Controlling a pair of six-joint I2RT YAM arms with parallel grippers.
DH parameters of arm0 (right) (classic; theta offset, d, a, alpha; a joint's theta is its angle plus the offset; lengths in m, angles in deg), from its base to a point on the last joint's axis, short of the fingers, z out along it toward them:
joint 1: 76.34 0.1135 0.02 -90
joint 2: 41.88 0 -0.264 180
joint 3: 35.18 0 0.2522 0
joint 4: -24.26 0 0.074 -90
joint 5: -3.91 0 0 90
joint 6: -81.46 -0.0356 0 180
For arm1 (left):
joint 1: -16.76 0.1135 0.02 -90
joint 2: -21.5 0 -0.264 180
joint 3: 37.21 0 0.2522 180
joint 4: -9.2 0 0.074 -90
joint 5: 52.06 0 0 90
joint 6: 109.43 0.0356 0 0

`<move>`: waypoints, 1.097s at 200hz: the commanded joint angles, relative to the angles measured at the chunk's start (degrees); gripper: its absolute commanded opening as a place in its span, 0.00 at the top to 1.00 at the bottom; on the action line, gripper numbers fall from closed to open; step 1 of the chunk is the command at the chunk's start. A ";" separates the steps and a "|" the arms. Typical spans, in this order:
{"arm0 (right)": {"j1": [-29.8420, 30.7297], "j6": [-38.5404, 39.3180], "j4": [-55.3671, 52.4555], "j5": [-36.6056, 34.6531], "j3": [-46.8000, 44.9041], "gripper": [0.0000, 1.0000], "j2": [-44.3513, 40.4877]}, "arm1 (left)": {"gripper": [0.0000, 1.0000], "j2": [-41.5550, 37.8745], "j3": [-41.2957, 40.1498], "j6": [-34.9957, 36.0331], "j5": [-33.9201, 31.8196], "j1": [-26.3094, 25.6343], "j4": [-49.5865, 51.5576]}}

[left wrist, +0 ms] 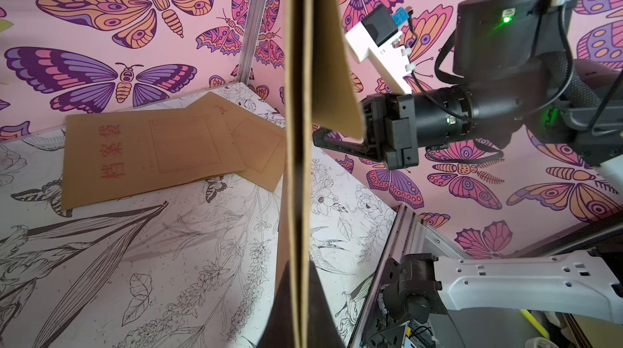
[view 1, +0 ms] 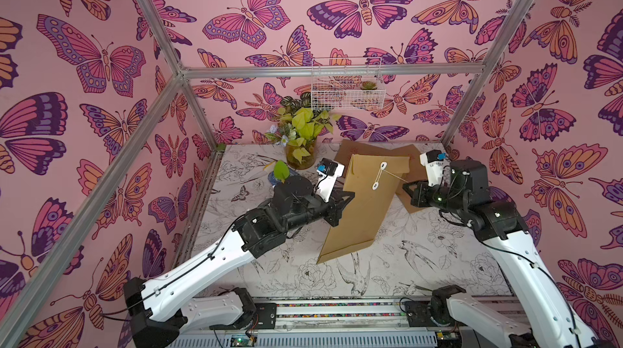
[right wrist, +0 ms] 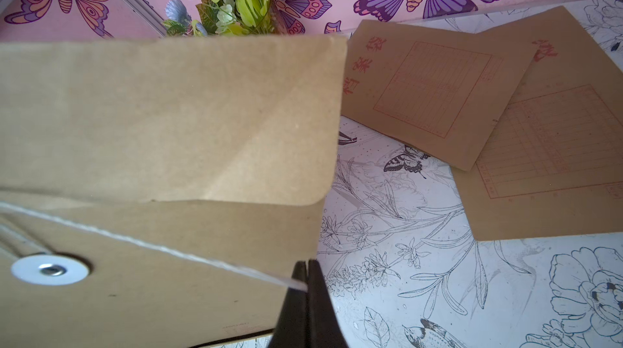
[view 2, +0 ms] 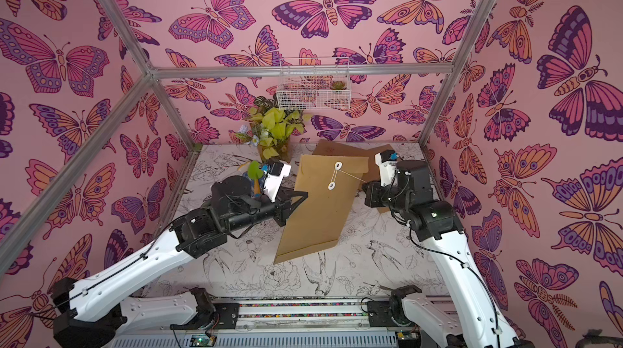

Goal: Open the file bag

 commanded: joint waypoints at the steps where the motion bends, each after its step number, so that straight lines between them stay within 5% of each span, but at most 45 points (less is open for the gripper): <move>1: -0.64 0.31 0.16 -0.44 -0.80 1.00 0.11 | 0.99 -0.26 0.64 1.68 -1.20 0.31 0.17; 219: -8.28 3.80 -2.89 7.40 1.36 1.00 0.64 | 0.99 1.84 7.16 9.44 3.61 0.31 14.08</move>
